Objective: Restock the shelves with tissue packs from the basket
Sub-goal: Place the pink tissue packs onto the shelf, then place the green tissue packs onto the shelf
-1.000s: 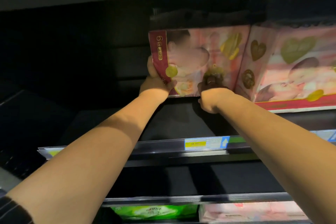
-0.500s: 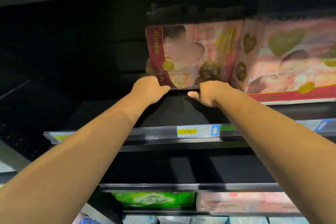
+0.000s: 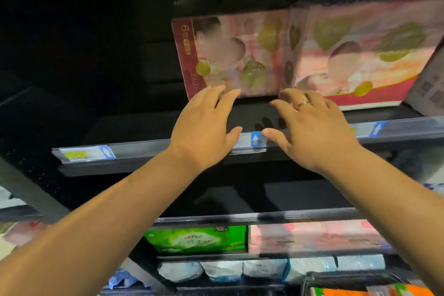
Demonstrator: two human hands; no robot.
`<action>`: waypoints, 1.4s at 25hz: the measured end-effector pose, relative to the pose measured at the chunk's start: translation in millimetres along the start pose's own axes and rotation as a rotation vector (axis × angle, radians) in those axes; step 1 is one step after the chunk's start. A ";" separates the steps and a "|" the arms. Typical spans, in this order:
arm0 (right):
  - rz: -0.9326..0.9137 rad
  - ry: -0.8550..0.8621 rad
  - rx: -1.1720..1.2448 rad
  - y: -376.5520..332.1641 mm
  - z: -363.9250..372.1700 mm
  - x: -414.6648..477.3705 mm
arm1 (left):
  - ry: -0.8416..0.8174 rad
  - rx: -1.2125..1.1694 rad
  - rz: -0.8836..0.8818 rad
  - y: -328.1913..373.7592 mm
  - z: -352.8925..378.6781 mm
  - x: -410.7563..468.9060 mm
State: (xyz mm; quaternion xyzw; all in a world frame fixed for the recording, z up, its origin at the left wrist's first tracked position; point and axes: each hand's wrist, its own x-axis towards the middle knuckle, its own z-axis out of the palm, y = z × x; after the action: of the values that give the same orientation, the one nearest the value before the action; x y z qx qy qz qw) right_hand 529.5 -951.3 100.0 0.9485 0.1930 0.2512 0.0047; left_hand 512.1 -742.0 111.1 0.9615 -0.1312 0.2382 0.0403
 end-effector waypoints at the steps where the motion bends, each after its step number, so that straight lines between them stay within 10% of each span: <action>1: 0.014 0.040 -0.004 0.1 -1.1 -16.8 | 0.012 0.001 0.041 6.8 -0.9 -9.3; 20: 0.796 -0.203 -0.072 -137.1 17.6 -301.0 | -0.223 -0.450 0.625 69.9 109.2 -212.0; 35: 1.362 -0.433 -0.111 -134.9 -14.7 -527.3 | -0.477 -0.531 1.054 262.2 133.5 -313.1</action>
State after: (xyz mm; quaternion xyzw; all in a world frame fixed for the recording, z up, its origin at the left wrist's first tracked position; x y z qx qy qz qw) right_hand 51.9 -1022.1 -151.8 0.8852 -0.4603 0.0138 -0.0665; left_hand 233.9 -940.1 -149.6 0.7516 -0.6468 -0.0353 0.1244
